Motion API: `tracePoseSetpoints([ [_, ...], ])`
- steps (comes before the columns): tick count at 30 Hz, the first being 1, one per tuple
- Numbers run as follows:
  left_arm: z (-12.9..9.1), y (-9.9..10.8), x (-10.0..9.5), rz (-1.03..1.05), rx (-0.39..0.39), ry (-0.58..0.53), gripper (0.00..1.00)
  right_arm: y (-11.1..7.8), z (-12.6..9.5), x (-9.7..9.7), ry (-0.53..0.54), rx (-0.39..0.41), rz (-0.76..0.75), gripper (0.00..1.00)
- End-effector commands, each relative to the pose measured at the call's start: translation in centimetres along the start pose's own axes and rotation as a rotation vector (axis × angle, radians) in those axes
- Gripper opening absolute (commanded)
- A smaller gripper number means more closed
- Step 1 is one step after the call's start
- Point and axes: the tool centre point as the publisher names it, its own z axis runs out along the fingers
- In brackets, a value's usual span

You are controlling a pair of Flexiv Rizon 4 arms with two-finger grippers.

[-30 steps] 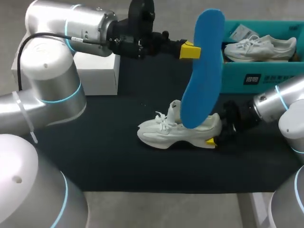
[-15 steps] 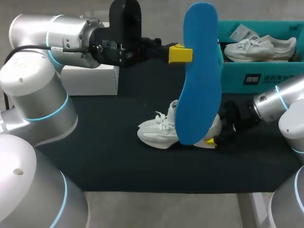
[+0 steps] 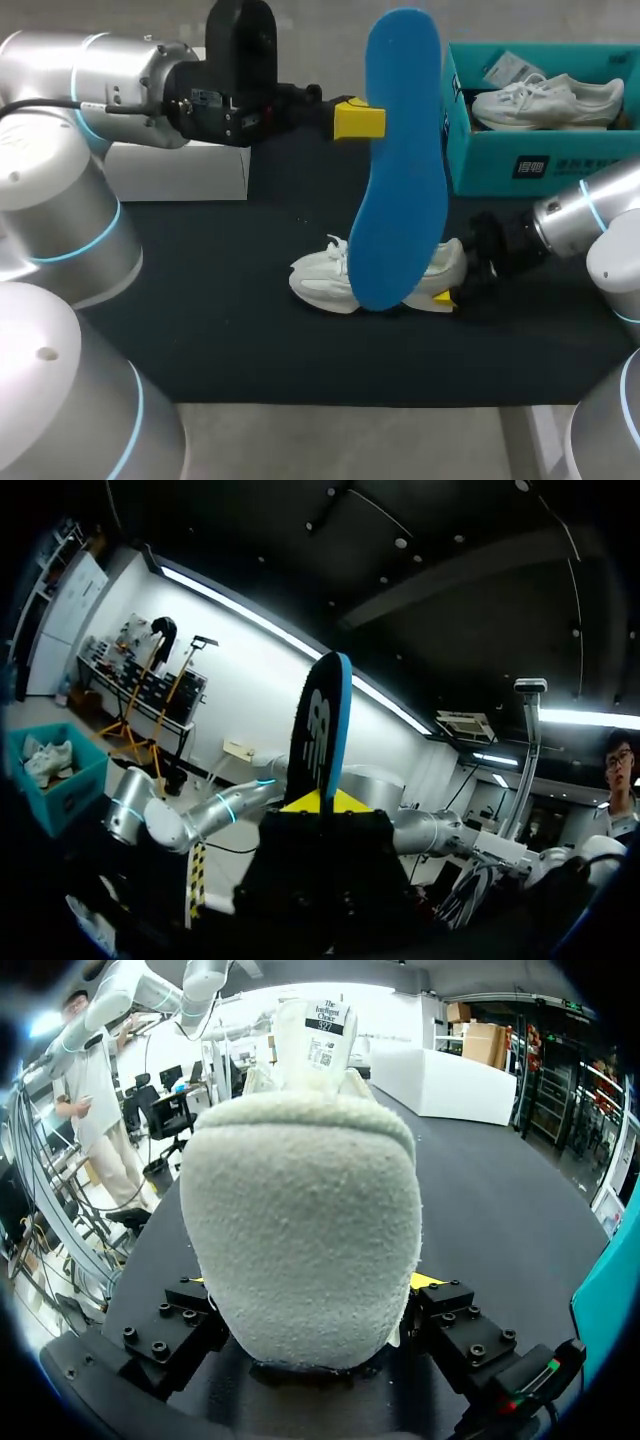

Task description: Take the shoe out of the shoebox, open the shoe tongue, remove and reinsert the insole, then place the shoe into the shoebox

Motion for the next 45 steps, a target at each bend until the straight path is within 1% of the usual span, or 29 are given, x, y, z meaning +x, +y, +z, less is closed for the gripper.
tracePoseSetpoints([
  [1, 0.0, 0.2, -0.2, -0.004, -0.010, -0.005, 0.00, -0.4, 0.6, -0.1, -0.001, 0.003, 0.001, 0.00],
  [17, 0.0, 0.3, -0.3, -0.004, -0.005, -0.006, 0.00, -0.4, 0.6, -0.1, -0.001, 0.003, 0.001, 0.00],
  [18, 0.0, 0.3, -0.3, -0.004, -0.005, -0.006, 0.00, -0.4, 0.6, -0.1, -0.001, 0.003, 0.001, 0.40],
  [19, 0.0, 0.3, -0.3, -0.004, -0.005, -0.006, 0.00, -0.4, 0.6, -0.1, -0.001, 0.003, 0.001, 1.00],
  [29, 0.0, 0.3, -0.3, -0.004, -0.005, -0.006, 0.00, -0.5, 0.4, -0.1, -0.007, 0.004, 0.006, 1.00],
  [31, 0.0, 0.3, -0.3, -0.004, -0.005, -0.006, 0.00, -0.4, 0.1, 0.0, -0.015, 0.026, 0.018, 1.00],
  [33, 0.0, 0.3, -0.3, -0.004, -0.005, -0.006, 0.00, -0.2, -0.3, 0.3, -0.018, 0.029, 0.018, 1.00],
  [40, 0.0, 0.3, -0.3, -0.004, -0.005, -0.006, 0.00, 0.4, -1.8, 0.9, -0.037, 0.098, 0.027, 1.00],
  [45, 0.0, 0.3, -0.3, -0.004, -0.005, -0.006, 0.00, 1.6, -2.8, 1.2, -0.037, 0.153, 0.029, 1.00],
])
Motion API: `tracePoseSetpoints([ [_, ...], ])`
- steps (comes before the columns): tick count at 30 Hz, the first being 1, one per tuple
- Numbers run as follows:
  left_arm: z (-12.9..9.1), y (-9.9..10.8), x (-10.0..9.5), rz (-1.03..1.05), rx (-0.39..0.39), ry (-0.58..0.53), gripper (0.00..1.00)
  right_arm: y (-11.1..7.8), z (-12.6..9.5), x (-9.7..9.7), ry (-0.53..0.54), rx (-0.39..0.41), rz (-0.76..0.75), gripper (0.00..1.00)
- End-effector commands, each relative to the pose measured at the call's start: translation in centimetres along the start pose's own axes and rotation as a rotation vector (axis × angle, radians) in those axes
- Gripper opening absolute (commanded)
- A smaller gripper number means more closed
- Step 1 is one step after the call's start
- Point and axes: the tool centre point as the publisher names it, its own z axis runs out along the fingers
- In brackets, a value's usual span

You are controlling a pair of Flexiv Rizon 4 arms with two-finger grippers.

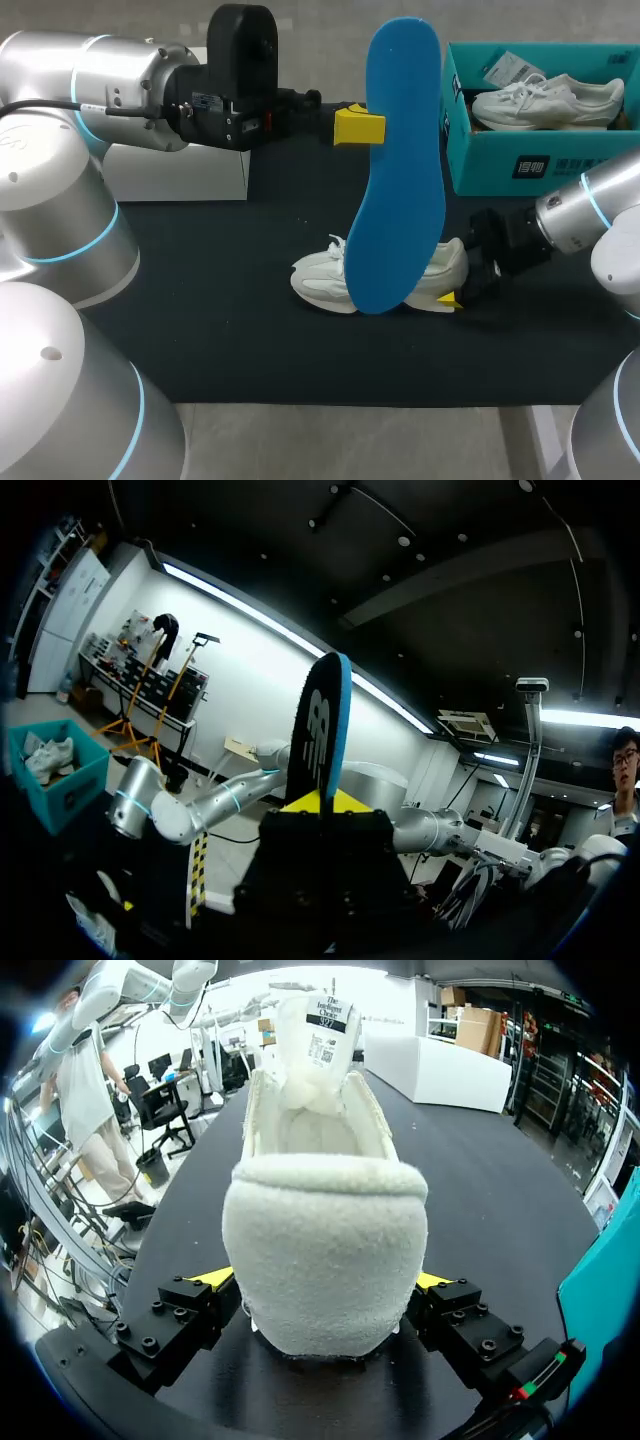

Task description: Take the shoe out of the shoebox, open the shoe tongue, remove and reinsert the insole, then place the shoe into the shoebox

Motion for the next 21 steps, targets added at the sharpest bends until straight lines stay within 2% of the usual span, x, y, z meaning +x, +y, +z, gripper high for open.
tracePoseSetpoints([
  [1, 0.1, 0.0, -0.1, 0.000, 0.001, 0.001, 0.00, 1.5, -1.6, 0.6, -0.005, 0.073, 0.012, 1.00],
  [10, 0.1, 0.0, -0.1, 0.000, 0.001, 0.001, 0.00, 3.8, -4.5, 1.3, -0.045, 0.382, 0.143, 1.00],
  [21, 0.1, 0.0, -0.1, 0.000, 0.001, 0.001, 0.00, 4.9, -6.7, 2.1, -0.065, 0.609, 0.174, 1.00],
])
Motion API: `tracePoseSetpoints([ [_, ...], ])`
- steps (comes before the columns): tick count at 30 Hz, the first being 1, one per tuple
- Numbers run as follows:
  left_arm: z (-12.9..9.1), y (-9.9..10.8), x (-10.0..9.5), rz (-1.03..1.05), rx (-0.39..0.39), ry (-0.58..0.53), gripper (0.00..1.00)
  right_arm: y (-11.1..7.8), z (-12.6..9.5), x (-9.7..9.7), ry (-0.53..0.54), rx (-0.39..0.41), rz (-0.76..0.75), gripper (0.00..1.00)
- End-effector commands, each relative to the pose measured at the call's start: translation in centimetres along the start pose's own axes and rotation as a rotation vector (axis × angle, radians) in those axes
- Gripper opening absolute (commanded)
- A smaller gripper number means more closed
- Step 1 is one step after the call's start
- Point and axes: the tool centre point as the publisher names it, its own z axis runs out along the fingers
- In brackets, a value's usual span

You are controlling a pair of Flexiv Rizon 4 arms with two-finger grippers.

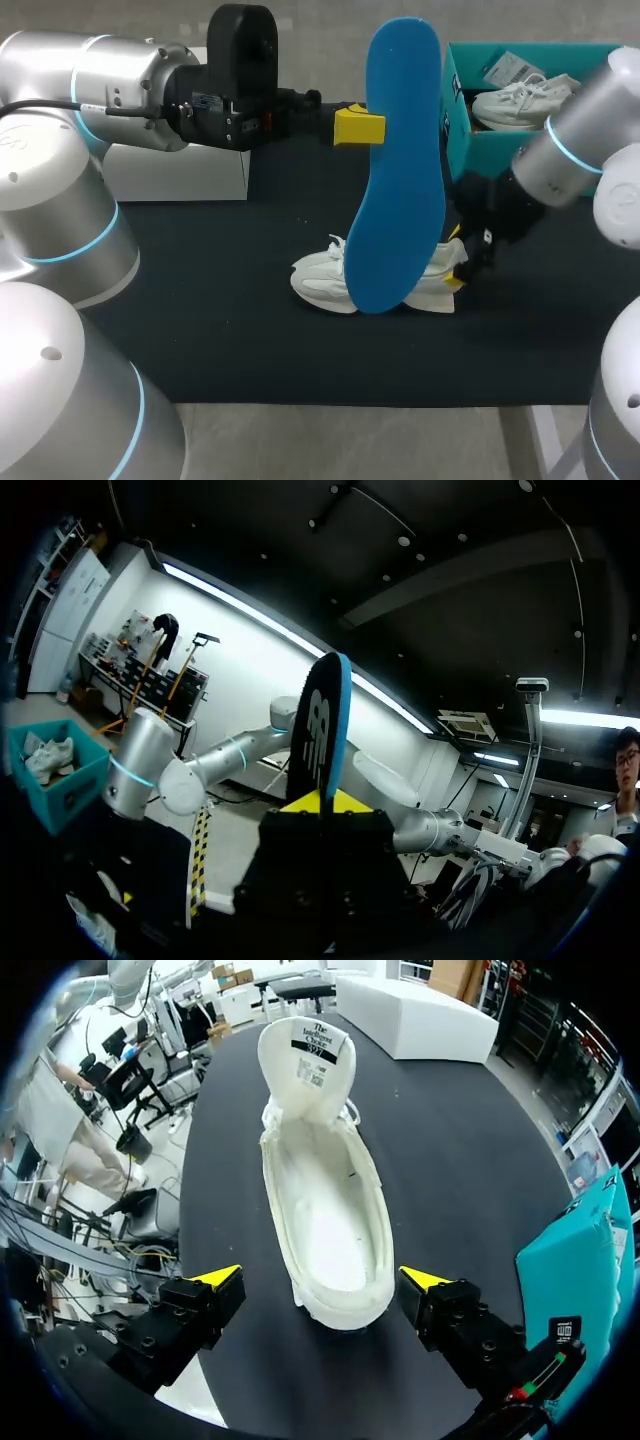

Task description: Take the shoe out of the shoebox, open the shoe tongue, remove and reinsert the insole, then place the shoe into the shoebox

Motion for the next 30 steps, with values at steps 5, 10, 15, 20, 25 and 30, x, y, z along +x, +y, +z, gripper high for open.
tracePoseSetpoints([
  [5, 0.1, 0.0, -0.1, 0.000, 0.000, 0.001, 0.00, 0.8, -2.0, 0.8, -0.014, 0.280, 0.006, 1.00],
  [10, 0.1, 0.0, -0.1, 0.000, 0.000, 0.001, 0.00, 1.6, -2.8, 1.1, -0.003, 0.319, 0.009, 1.00],
  [15, 0.1, 0.0, -0.1, 0.000, 0.000, 0.001, 0.00, 2.1, -3.3, 1.3, -0.002, 0.345, 0.014, 1.00],
  [20, 0.1, 0.0, -0.1, 0.000, 0.000, 0.001, 0.00, 2.3, -3.8, 1.6, -0.003, 0.362, 0.015, 1.00],
  [25, 0.1, 0.0, -0.1, 0.000, 0.000, 0.001, 0.00, 2.6, -4.2, 1.8, -0.032, 0.384, -0.025, 1.00],
  [30, 0.1, 0.0, -0.1, 0.000, 0.000, 0.001, 0.00, 2.5, -4.5, 1.8, -0.042, 0.388, -0.041, 1.00],
])
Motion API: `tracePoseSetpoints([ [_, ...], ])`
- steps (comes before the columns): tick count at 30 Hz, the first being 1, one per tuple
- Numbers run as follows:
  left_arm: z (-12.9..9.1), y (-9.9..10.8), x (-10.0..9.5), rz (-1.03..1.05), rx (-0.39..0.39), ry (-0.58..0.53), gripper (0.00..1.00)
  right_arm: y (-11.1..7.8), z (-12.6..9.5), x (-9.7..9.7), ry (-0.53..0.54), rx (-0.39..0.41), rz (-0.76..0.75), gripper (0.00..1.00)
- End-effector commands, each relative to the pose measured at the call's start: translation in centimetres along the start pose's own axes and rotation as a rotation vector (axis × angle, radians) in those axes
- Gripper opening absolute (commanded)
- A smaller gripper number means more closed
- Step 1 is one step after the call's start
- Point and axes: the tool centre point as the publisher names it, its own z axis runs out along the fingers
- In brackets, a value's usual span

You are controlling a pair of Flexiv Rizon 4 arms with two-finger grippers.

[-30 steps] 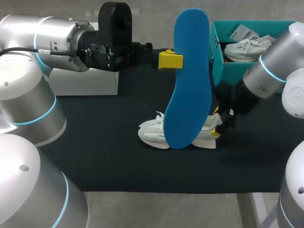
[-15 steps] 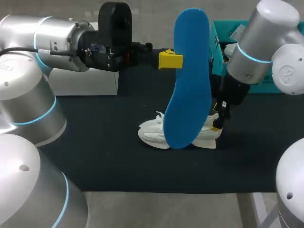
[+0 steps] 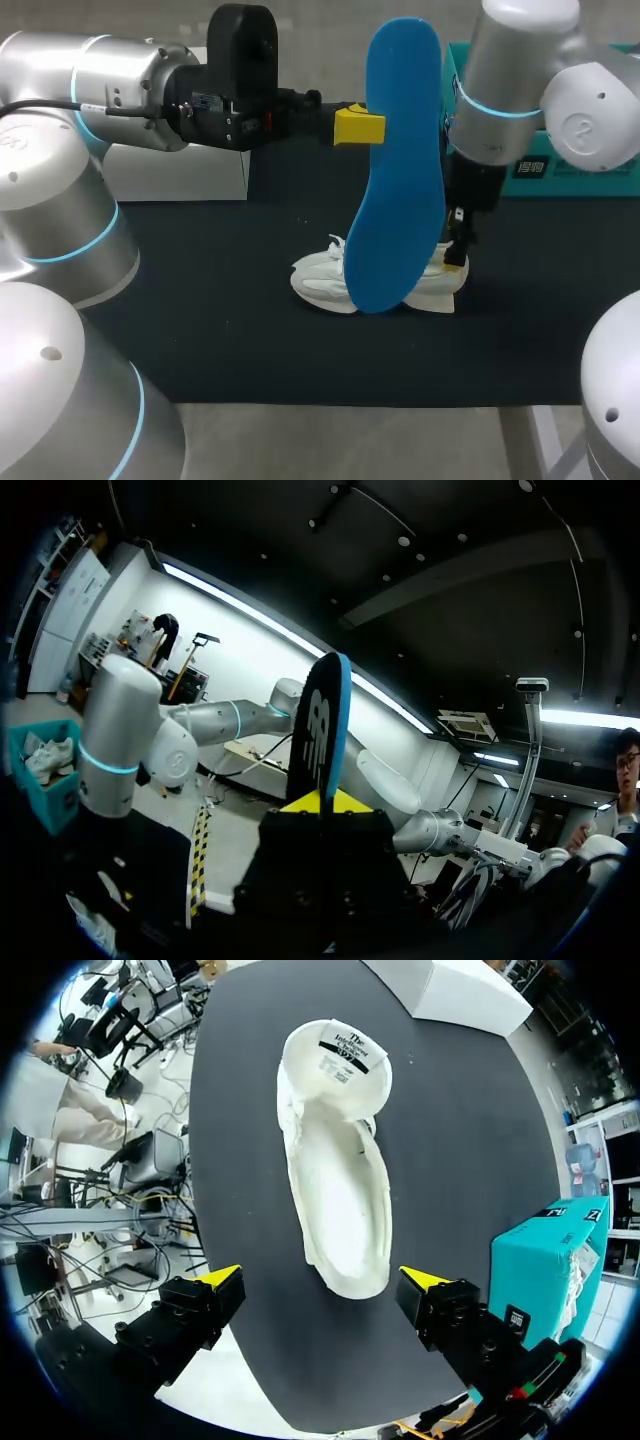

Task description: Take the shoe out of the shoebox, open the shoe tongue, remove and reinsert the insole, then place the shoe into the shoebox

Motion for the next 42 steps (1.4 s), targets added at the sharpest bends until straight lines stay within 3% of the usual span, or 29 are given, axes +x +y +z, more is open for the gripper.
tracePoseSetpoints([
  [1, 0.07, 0.04, -0.06, 0.000, 0.001, 0.001, 0.00, -0.04, -0.33, 0.15, -0.006, 0.017, 0.008, 1.00],
  [42, 0.07, 0.04, -0.06, 0.000, 0.001, 0.001, 0.00, 0.51, -0.70, 0.22, 0.004, 0.012, 0.004, 1.00],
])
